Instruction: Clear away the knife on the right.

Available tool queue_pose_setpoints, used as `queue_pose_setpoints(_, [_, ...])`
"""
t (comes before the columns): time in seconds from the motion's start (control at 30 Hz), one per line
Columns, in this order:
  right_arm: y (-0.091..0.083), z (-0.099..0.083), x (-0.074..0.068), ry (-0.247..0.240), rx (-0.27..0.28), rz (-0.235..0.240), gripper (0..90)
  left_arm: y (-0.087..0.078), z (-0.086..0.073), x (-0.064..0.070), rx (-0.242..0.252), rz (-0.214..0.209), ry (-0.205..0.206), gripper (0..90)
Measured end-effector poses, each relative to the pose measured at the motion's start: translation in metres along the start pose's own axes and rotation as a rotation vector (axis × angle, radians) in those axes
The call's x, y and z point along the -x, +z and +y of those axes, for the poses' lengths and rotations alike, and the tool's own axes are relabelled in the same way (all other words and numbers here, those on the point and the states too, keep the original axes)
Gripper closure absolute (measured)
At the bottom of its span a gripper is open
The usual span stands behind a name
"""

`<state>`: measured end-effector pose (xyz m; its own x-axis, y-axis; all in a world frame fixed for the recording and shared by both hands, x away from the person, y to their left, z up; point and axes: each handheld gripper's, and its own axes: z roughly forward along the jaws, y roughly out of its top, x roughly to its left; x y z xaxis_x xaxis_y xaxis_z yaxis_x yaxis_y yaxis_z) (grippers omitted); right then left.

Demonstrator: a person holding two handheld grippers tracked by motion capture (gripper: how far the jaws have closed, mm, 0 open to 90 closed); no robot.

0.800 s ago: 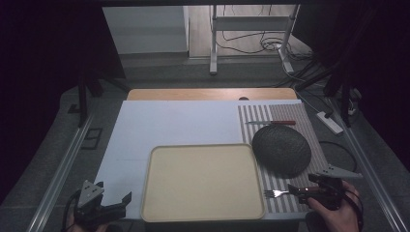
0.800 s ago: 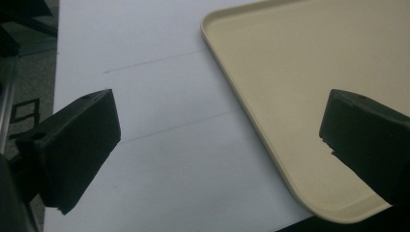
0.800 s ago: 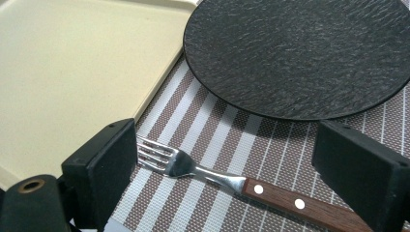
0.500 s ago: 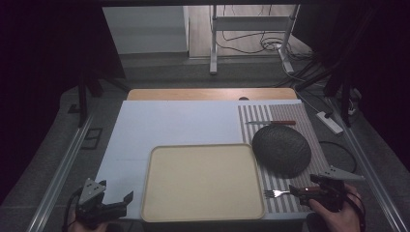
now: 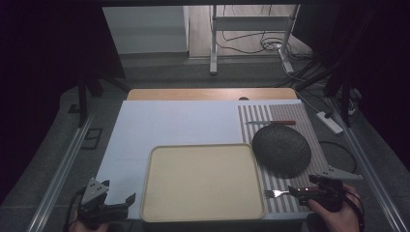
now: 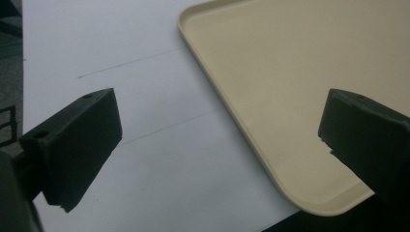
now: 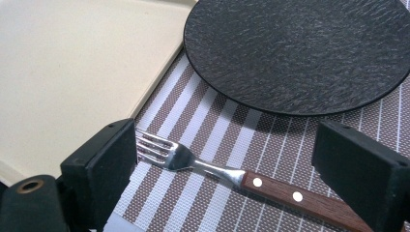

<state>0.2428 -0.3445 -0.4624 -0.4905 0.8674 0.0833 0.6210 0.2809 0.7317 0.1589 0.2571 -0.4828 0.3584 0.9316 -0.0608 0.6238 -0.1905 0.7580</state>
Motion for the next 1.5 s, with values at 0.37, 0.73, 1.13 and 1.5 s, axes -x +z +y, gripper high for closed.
queue_pose_setpoints(0.37, [0.0, 0.005, 0.002, 0.024, -0.005, 0.012, 9.1, 0.0, 0.0, 0.001, -0.009, 0.0, 0.0, 0.0])
queue_pose_setpoints(0.73, [0.003, 0.017, 0.01, 0.019, -0.004, 0.013, 9.0, 0.0, 0.0, 0.0, -0.019, -0.004, -0.006, 0.0])
queue_pose_setpoints(1.13, [0.012, 0.03, 0.025, 0.025, -0.022, 0.021, 7.5, 0.001, 0.001, 0.0, -0.027, -0.012, 0.003, 0.0])
queue_pose_setpoints(1.5, [0.022, 0.045, 0.037, 0.009, -0.036, 0.022, 8.3, 0.002, 0.001, 0.001, -0.031, -0.013, 0.003, 0.0])
